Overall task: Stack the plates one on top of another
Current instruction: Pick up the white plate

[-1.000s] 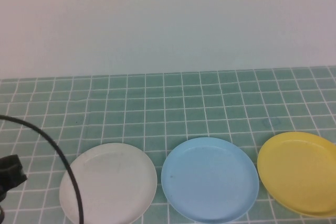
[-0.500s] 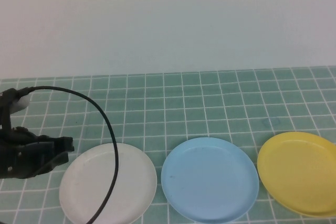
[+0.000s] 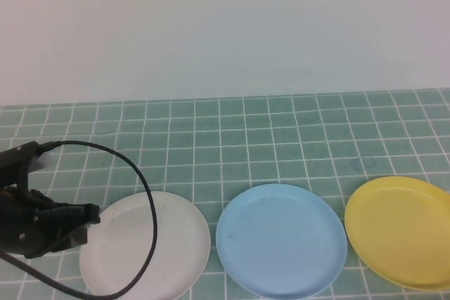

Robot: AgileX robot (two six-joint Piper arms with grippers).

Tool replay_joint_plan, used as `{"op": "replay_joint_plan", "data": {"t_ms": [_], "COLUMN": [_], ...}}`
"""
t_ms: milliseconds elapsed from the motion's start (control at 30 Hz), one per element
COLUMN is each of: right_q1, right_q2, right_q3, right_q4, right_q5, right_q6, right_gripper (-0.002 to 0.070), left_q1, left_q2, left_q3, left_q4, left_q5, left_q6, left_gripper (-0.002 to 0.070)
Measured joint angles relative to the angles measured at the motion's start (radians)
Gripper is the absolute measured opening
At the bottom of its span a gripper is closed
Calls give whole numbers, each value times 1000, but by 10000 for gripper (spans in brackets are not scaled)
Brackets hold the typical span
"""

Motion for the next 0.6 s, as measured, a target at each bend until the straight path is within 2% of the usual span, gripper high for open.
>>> {"op": "replay_joint_plan", "data": {"t_ms": [100,600], "right_q1": [0,0], "right_q2": [0,0], "right_q3": [0,0], "right_q4": [0,0], "right_q5": [0,0], "right_q6": [0,0], "right_gripper": [-2,-2], "left_q1": [0,0], "left_q2": [18,173], "left_q3": [0,-10], "left_q4": [39,39], "left_q5": [16,-33], "left_q6": [-23,-25], "left_gripper": [235,229]}}
